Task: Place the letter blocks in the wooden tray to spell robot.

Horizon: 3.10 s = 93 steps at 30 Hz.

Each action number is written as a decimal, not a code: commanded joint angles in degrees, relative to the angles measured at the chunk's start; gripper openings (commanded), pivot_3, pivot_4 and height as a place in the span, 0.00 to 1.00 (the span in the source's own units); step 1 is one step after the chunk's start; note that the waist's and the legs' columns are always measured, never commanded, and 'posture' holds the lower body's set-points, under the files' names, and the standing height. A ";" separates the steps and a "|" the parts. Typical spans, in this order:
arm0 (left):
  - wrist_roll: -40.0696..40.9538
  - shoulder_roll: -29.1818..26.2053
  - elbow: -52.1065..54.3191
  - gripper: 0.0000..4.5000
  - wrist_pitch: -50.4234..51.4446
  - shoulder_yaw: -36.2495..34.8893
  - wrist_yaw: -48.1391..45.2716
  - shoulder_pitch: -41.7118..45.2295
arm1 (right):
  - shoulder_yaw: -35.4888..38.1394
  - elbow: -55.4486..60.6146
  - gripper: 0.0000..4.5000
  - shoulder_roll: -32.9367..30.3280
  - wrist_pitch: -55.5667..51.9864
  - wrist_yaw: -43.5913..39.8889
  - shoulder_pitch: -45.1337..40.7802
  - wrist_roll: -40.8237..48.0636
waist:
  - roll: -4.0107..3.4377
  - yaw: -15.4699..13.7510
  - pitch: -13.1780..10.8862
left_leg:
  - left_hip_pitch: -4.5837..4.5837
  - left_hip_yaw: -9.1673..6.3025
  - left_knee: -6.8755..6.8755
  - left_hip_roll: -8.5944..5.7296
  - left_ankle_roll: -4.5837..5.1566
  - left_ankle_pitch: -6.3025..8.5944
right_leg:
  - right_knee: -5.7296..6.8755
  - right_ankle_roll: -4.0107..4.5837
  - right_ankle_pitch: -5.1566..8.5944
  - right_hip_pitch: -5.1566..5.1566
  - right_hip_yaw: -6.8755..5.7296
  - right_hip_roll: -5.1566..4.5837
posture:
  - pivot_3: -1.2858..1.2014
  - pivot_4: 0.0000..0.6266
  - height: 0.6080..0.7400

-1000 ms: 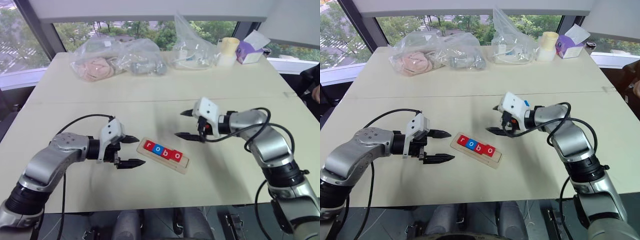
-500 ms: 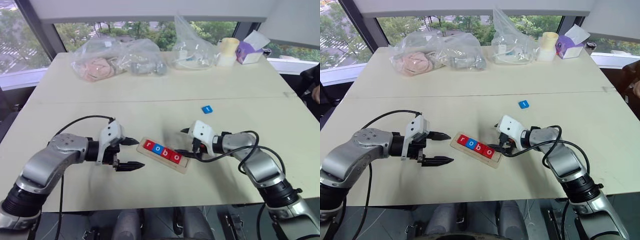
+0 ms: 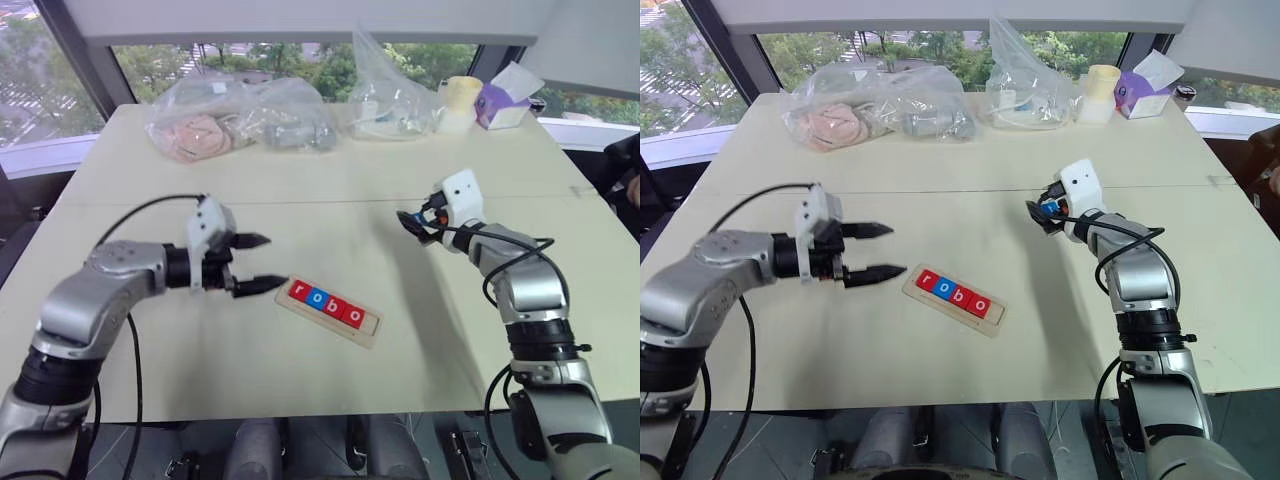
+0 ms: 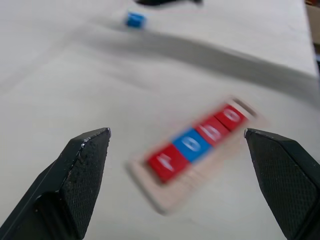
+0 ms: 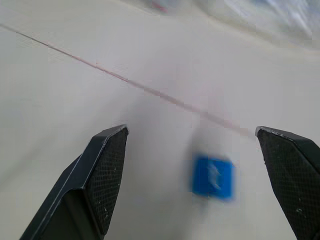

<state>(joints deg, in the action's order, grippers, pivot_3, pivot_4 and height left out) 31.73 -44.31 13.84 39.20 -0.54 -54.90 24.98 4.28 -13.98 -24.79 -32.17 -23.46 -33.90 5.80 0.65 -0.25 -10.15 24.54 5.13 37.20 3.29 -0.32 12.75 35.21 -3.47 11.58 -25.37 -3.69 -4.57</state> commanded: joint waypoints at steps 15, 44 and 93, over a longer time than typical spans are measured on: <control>-1.70 2.71 1.75 1.00 -2.27 -1.91 5.48 -0.85 | -1.70 -25.71 0.51 5.38 11.91 1.99 -11.43 -2.25 | -0.01 1.36 0.00 | -0.06 0.00 0.03 0.01 0.01 -0.01 | 0.13 -0.07 -0.01 0.02 0.06 0.03 | 0.52 0.24 0.99; -7.70 3.78 -1.46 1.00 -7.59 6.79 -2.60 0.81 | 5.34 62.86 0.27 28.69 -51.68 26.86 26.87 -1.77 | -0.12 1.11 0.04 | 0.07 -0.20 -0.05 0.29 -0.05 0.02 | -0.03 0.04 0.00 -0.16 0.01 0.02 | 0.52 0.24 0.99; -5.44 -7.40 6.48 1.00 -6.75 7.04 -17.56 -2.44 | -0.27 15.82 0.26 -21.70 21.64 -39.83 29.11 9.23 | 0.01 0.69 -0.17 | -0.09 -0.34 0.06 -0.03 0.04 0.13 | -0.06 -0.25 0.37 0.17 -0.06 -0.06 | 0.52 0.24 0.99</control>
<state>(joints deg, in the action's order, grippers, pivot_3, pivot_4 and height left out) 25.62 -51.05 18.68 32.34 7.93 -72.44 22.58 2.98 -2.13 -45.13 -6.52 -63.80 -4.83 13.26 0.66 0.44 -10.32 24.46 4.79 37.26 3.26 -0.28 12.88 35.16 -3.71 11.95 -25.21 -3.74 -4.64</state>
